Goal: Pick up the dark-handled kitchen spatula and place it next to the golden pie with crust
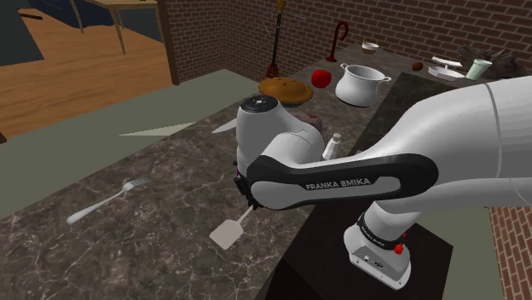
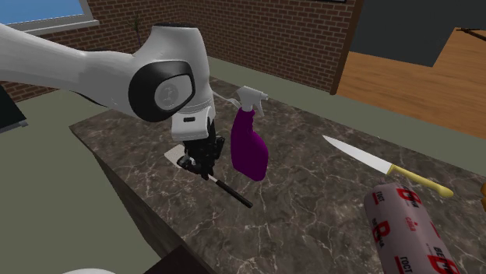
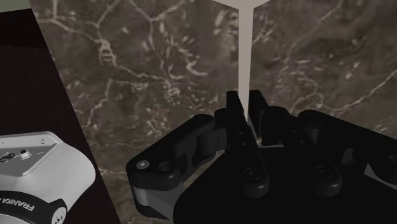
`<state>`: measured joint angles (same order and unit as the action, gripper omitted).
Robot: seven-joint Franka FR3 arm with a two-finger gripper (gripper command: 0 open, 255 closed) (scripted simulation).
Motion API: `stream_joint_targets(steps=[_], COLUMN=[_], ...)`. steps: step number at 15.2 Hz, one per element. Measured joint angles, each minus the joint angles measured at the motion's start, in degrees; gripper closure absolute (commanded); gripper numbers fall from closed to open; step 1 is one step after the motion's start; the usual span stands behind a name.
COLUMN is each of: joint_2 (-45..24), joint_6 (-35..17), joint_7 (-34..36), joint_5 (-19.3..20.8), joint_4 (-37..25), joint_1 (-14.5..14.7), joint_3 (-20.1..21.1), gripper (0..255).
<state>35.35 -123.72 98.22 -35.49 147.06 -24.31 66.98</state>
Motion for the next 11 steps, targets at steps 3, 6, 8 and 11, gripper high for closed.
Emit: stream_joint_targets(steps=[3,6,8,11], joint_2=[1.08,2.41,3.11,4.21], joint_6=[2.00,4.67,6.32,8.94], joint_7=[-0.02,-0.09,-0.10,-0.03], joint_5=[0.39,1.02,1.49,2.18], joint_4=[-0.70,-1.73,-2.52,-3.81], joint_1=[0.94,1.96,2.40,3.12], joint_3=[-1.75,-3.99,-5.26,-7.18], gripper=[255,255,255,255])
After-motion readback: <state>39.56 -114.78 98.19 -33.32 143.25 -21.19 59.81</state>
